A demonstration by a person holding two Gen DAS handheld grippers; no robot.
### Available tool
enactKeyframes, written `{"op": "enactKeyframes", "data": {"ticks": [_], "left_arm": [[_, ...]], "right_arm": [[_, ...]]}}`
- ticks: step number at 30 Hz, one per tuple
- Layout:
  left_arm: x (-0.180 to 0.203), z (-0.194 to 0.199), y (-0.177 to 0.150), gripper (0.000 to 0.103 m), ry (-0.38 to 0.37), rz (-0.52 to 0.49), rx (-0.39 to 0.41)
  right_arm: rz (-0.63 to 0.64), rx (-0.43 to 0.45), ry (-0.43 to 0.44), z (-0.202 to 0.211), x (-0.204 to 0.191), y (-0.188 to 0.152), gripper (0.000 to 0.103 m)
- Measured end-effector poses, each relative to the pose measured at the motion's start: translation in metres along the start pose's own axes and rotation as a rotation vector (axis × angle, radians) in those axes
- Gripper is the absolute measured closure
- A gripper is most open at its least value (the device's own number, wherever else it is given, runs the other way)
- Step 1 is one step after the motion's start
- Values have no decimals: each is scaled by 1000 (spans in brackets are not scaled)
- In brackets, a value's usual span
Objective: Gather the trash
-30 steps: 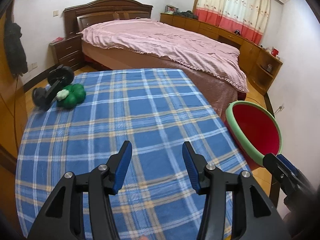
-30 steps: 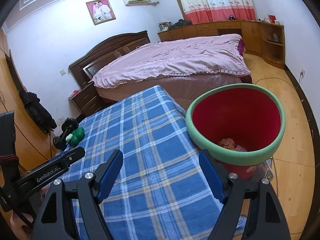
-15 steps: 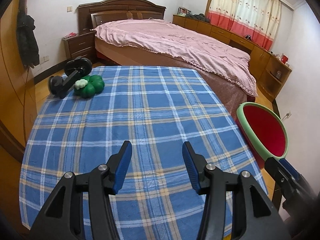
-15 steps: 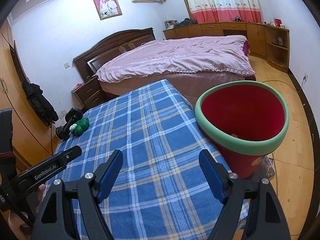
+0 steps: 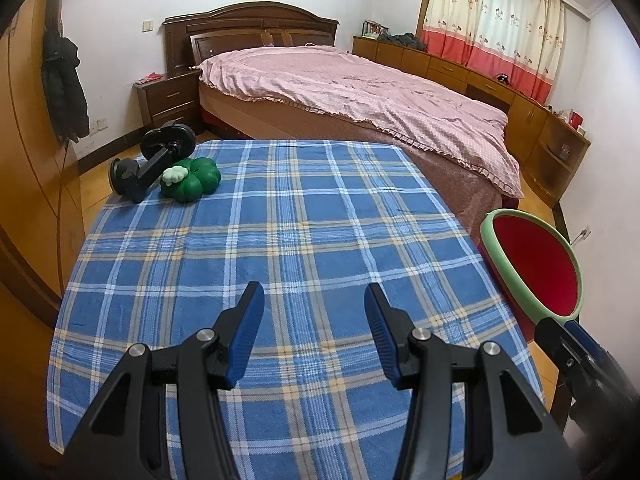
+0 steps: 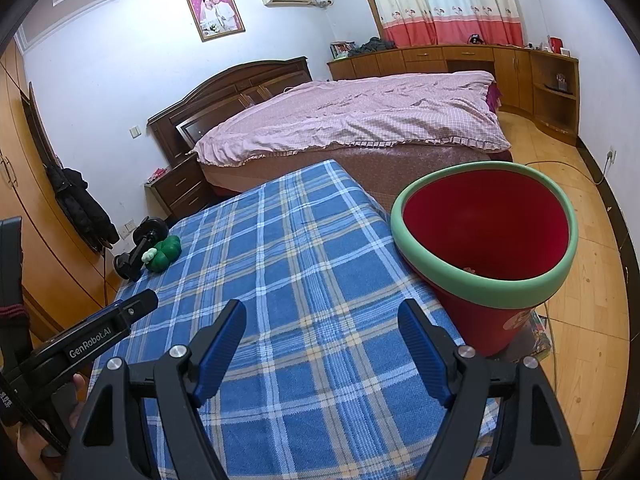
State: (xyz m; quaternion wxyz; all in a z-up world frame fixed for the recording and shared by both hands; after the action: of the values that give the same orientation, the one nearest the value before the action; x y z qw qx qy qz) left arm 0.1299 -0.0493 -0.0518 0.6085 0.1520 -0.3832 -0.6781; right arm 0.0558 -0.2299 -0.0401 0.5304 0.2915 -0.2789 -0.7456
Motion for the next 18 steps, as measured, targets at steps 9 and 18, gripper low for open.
{"op": "enactKeyframes", "data": {"ticks": [9,18], "left_arm": [[-2,0,1,51,11,-1,0],[-2,0,0,51,12,-1,0]], "right_arm": [[-2,-1,1,0,0,-1,23],[-1,-1,1,0,0,-1,23]]}}
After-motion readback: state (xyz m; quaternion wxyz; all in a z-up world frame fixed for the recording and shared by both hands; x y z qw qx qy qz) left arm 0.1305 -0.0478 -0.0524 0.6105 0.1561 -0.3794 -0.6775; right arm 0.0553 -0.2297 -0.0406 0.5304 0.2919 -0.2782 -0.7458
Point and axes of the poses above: each gripper's, at about its wrist camera, not at the fingertips, and z roughly against the way its jaws point, x to its right, y to its top, the point moved 10 cm from there along -z, roughly the way its jaws point, and after that the axes turned 13 degrees about -y, right-handed, at the moved point
